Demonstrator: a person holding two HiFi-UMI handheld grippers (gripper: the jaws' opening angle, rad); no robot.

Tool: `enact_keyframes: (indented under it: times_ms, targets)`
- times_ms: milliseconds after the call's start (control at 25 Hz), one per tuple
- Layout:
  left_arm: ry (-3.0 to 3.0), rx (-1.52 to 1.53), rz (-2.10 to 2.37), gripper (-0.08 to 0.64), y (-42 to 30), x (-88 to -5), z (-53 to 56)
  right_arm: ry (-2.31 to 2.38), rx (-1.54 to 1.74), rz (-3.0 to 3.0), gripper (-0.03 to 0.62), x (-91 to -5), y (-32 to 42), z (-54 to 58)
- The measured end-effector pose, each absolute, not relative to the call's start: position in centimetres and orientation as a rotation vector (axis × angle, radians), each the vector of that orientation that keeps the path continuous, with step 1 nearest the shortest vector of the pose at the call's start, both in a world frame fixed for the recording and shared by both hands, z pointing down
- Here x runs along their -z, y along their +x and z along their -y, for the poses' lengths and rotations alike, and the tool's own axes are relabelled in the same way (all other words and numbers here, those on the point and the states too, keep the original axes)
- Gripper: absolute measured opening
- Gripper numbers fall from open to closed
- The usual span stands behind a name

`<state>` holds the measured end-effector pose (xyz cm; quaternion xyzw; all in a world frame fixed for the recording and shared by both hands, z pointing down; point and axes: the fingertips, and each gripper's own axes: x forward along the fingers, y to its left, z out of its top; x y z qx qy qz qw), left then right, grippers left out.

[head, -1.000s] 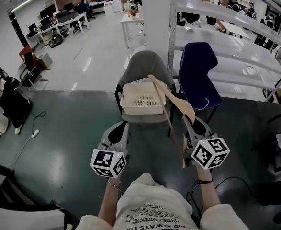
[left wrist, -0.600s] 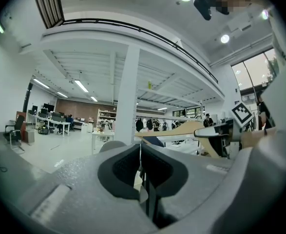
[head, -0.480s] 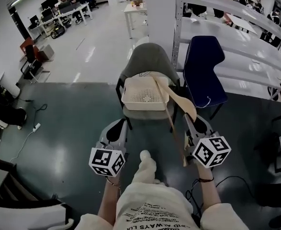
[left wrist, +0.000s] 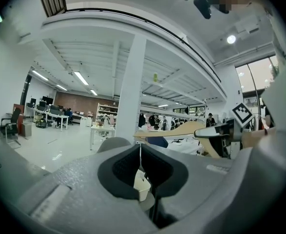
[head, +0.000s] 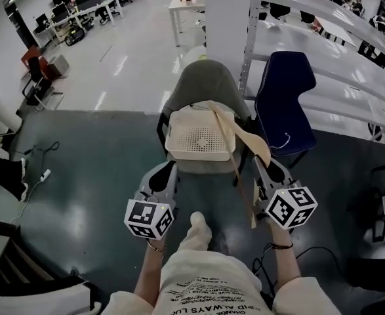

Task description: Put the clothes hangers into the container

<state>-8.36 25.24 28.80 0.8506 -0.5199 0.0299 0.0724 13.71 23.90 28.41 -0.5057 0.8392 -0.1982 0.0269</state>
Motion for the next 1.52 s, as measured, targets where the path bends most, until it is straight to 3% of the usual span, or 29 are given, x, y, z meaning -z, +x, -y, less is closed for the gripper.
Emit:
enact_keyframes:
  times_ms: [1040,1520]
  targets:
    - [2.487,-0.154,1.477,0.026,-12.4,-32.7,-8.4,-1.591,0.766,-2.62,0.054,-32.0,10.6,-7.4]
    - [2.33,-0.19,1.482,0.026,-12.5,-37.7,-0.2,-1.335,1.021,-2.857,0.054,-38.4,8.5,2.1]
